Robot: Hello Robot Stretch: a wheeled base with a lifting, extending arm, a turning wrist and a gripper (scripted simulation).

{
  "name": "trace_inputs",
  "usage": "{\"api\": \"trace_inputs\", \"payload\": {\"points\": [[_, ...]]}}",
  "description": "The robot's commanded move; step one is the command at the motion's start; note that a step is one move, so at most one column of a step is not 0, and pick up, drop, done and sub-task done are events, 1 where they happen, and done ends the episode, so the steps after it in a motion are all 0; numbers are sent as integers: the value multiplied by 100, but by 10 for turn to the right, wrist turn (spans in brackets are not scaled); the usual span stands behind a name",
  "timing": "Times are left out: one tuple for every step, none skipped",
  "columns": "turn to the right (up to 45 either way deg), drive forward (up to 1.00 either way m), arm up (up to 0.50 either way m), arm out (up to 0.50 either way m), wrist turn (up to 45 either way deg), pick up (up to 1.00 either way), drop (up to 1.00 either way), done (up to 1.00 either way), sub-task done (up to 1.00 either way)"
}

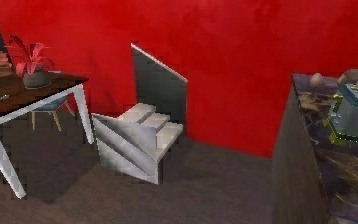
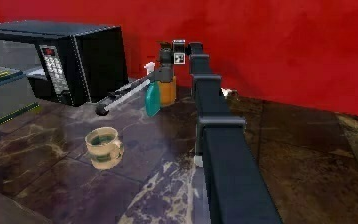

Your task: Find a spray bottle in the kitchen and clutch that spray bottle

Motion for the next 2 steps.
{"api": "trace_inputs", "payload": {"points": [[0,0,0,0,450,0,0,0,0],[0,0,0,0,150,0,0,0,0]]}}
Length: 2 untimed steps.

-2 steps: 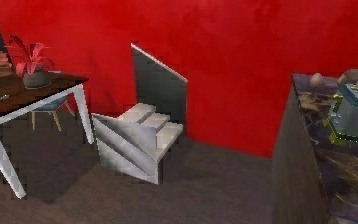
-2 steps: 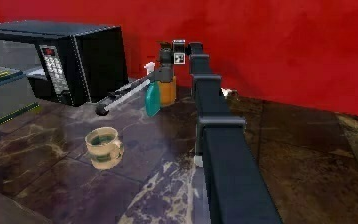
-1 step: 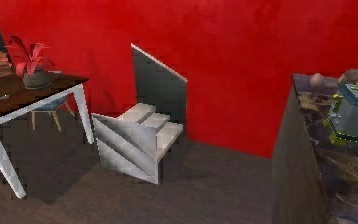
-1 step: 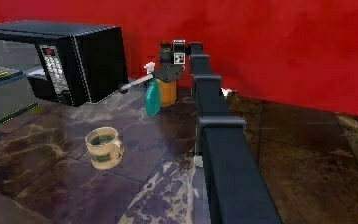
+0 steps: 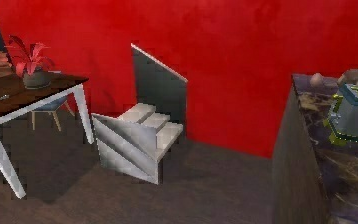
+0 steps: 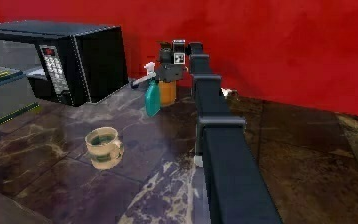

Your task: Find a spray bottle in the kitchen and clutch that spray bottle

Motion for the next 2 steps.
{"api": "trace_inputs", "payload": {"points": [[0,0,0,0,0,100,0,0,0],[0,0,0,0,0,0,0,100,0]]}}
